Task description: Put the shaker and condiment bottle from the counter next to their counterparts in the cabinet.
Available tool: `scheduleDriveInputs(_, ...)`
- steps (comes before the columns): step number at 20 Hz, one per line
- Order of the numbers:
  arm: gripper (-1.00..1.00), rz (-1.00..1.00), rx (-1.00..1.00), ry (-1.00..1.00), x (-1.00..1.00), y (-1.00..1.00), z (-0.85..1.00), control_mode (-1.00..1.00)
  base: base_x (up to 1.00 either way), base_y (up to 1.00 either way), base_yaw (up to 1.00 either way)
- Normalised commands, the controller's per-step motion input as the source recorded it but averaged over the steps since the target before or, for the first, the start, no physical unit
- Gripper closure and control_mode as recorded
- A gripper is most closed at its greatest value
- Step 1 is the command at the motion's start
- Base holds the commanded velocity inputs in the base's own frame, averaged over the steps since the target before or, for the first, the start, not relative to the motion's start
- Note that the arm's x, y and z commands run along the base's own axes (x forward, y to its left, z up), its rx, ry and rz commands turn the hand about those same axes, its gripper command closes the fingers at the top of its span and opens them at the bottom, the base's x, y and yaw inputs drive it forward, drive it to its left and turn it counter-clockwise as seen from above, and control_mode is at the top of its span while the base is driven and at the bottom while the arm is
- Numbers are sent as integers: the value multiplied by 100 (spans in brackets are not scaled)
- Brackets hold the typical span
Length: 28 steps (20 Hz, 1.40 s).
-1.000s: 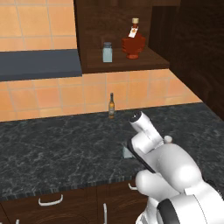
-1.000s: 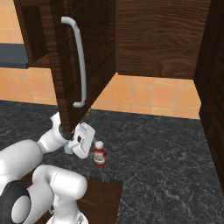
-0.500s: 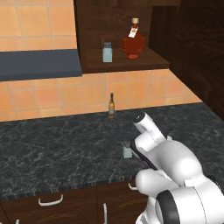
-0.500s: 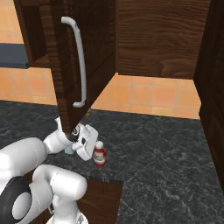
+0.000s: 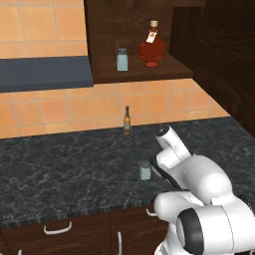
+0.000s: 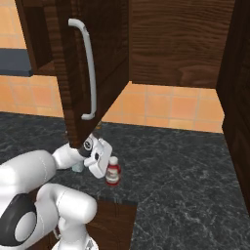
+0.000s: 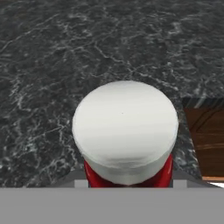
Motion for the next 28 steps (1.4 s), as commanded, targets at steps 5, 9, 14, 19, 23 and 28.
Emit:
scheduleDriveInputs(5,100,2,-2,-1,0,4,-4,-100,0,0,0)
scheduleDriveInputs(9,100,18,-8,-9,0,16,45,-100,0,0,0)
scheduleDriveInputs(14,100,27,0,-1,0,14,74,-100,0,0,0)
scheduleDriveInputs(19,100,28,0,0,0,2,85,-100,0,0,0)
scheduleDriveInputs(23,100,26,0,0,0,10,68,-100,0,0,0)
scheduleDriveInputs(28,100,27,-2,0,0,28,50,-100,0,0,0)
